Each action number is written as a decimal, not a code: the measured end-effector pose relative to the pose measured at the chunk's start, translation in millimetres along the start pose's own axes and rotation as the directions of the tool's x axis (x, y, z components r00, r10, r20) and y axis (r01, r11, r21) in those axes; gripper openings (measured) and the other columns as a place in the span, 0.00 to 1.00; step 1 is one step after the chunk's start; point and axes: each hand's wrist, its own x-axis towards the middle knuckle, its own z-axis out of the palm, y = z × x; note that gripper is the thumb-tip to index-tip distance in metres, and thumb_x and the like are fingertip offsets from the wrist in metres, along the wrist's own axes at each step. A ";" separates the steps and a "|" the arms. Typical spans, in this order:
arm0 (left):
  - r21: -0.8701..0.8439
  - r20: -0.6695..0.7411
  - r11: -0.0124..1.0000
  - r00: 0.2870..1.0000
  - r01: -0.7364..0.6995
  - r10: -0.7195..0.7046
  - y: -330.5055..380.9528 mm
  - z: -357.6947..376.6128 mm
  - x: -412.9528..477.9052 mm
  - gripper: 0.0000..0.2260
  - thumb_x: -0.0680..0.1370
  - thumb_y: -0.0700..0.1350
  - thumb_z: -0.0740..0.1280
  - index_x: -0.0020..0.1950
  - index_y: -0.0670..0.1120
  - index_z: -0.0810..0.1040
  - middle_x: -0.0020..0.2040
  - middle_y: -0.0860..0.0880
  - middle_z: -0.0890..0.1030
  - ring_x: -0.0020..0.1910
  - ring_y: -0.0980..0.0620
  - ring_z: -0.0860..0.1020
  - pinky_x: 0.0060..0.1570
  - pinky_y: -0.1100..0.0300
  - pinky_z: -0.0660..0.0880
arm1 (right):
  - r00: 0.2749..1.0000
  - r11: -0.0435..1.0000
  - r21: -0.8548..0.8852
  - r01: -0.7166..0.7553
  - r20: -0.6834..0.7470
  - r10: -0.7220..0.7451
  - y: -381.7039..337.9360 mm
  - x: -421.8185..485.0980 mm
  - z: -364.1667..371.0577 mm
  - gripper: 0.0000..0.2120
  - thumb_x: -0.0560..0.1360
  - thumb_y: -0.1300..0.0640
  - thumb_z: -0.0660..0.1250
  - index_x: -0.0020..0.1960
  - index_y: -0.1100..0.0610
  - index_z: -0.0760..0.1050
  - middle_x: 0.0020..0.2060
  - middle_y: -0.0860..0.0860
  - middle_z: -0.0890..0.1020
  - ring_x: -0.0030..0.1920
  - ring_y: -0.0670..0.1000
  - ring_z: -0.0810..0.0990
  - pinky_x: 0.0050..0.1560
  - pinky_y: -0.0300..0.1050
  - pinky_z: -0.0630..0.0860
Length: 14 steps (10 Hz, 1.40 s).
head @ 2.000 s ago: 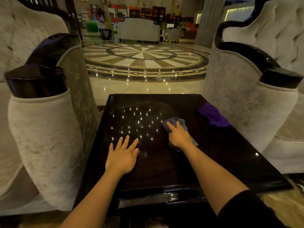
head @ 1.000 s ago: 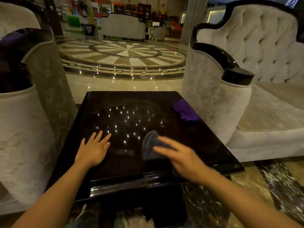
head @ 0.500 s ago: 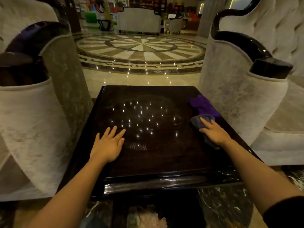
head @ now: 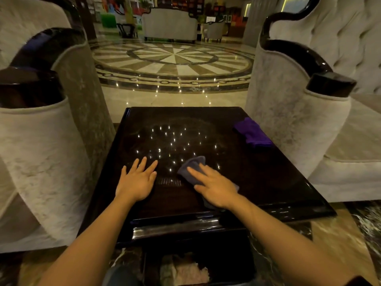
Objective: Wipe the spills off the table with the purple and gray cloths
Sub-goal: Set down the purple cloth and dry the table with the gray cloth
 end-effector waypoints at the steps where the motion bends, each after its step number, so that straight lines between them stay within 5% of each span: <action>1: -0.012 0.000 1.000 1.000 -0.003 0.003 -1.7 1.6 0.8 0.21 0.80 0.55 0.42 0.73 0.56 0.45 0.77 0.48 0.45 0.75 0.48 0.42 0.72 0.43 0.44 | 0.994 0.994 -0.030 0.107 -0.002 -0.107 -21.1 -19.0 7.1 0.25 0.79 0.53 0.56 0.72 0.43 0.51 0.76 0.53 0.51 0.75 0.54 0.51 0.73 0.47 0.50; 5: -0.023 0.002 1.000 1.000 -0.013 0.013 -3.8 2.0 3.9 0.21 0.80 0.55 0.43 0.73 0.57 0.46 0.77 0.48 0.46 0.75 0.48 0.44 0.72 0.43 0.45 | 0.901 0.896 0.091 0.434 -0.049 -0.431 -51.3 -71.7 18.2 0.23 0.74 0.64 0.59 0.66 0.48 0.68 0.72 0.54 0.64 0.70 0.56 0.65 0.66 0.52 0.66; 6: -0.011 -0.006 1.000 1.000 -0.011 0.011 -3.1 2.4 4.4 0.21 0.80 0.55 0.43 0.73 0.57 0.46 0.77 0.49 0.46 0.75 0.48 0.44 0.72 0.43 0.45 | 0.941 0.904 0.269 0.332 -0.162 -0.297 -43.5 -74.1 3.1 0.21 0.75 0.65 0.58 0.66 0.51 0.69 0.71 0.53 0.66 0.69 0.54 0.66 0.68 0.49 0.66; 7: -0.009 -0.013 1.000 1.000 -0.007 0.007 -2.9 2.6 3.2 0.21 0.80 0.55 0.43 0.73 0.57 0.45 0.77 0.49 0.46 0.75 0.48 0.43 0.72 0.43 0.45 | 0.942 0.932 0.277 0.235 -0.301 -0.148 -20.1 -66.3 -22.6 0.22 0.74 0.69 0.60 0.66 0.54 0.69 0.70 0.56 0.66 0.69 0.53 0.66 0.67 0.34 0.59; 8: -0.010 -0.008 1.000 1.000 -0.002 0.002 -1.5 0.9 2.6 0.21 0.80 0.55 0.42 0.73 0.57 0.45 0.77 0.49 0.45 0.75 0.48 0.43 0.72 0.44 0.44 | 0.891 0.989 0.136 0.054 -0.454 0.013 30.7 -52.7 -61.5 0.22 0.75 0.68 0.61 0.67 0.55 0.68 0.71 0.58 0.65 0.70 0.55 0.65 0.64 0.32 0.57; 9: -0.004 -0.009 1.000 1.000 -0.002 0.002 -1.2 -0.1 1.9 0.21 0.80 0.55 0.42 0.73 0.57 0.45 0.77 0.49 0.46 0.75 0.48 0.44 0.72 0.44 0.45 | 0.862 0.992 0.034 -0.121 -0.492 0.122 73.9 -45.6 -76.5 0.21 0.76 0.65 0.59 0.69 0.57 0.65 0.72 0.61 0.60 0.70 0.59 0.63 0.65 0.43 0.62; 10: 0.000 -0.006 1.000 1.000 -0.003 0.003 -1.2 -0.7 1.5 0.21 0.80 0.55 0.42 0.73 0.57 0.45 0.77 0.49 0.46 0.75 0.48 0.44 0.72 0.43 0.45 | 0.874 0.955 -0.014 -0.295 -0.408 0.264 120.2 -37.2 -77.7 0.22 0.78 0.61 0.57 0.71 0.58 0.59 0.74 0.62 0.55 0.71 0.62 0.60 0.67 0.49 0.61; 11: 0.004 -0.001 1.000 1.000 -0.005 0.005 -1.5 -1.7 1.9 0.21 0.80 0.55 0.42 0.73 0.58 0.46 0.77 0.49 0.46 0.75 0.48 0.44 0.72 0.43 0.45 | 0.885 0.892 -0.061 -0.447 -0.178 0.431 145.6 -32.4 -65.8 0.25 0.80 0.54 0.53 0.74 0.57 0.50 0.75 0.61 0.49 0.74 0.61 0.48 0.73 0.53 0.52; 14: 0.030 -0.017 1.000 1.000 -0.003 0.003 0.4 -2.1 3.4 0.21 0.80 0.55 0.43 0.73 0.58 0.47 0.77 0.48 0.48 0.75 0.47 0.45 0.72 0.41 0.47 | 0.847 0.830 -0.172 -0.530 -0.055 0.529 142.9 -31.2 -62.3 0.31 0.77 0.37 0.47 0.74 0.49 0.41 0.76 0.55 0.43 0.74 0.59 0.40 0.72 0.61 0.42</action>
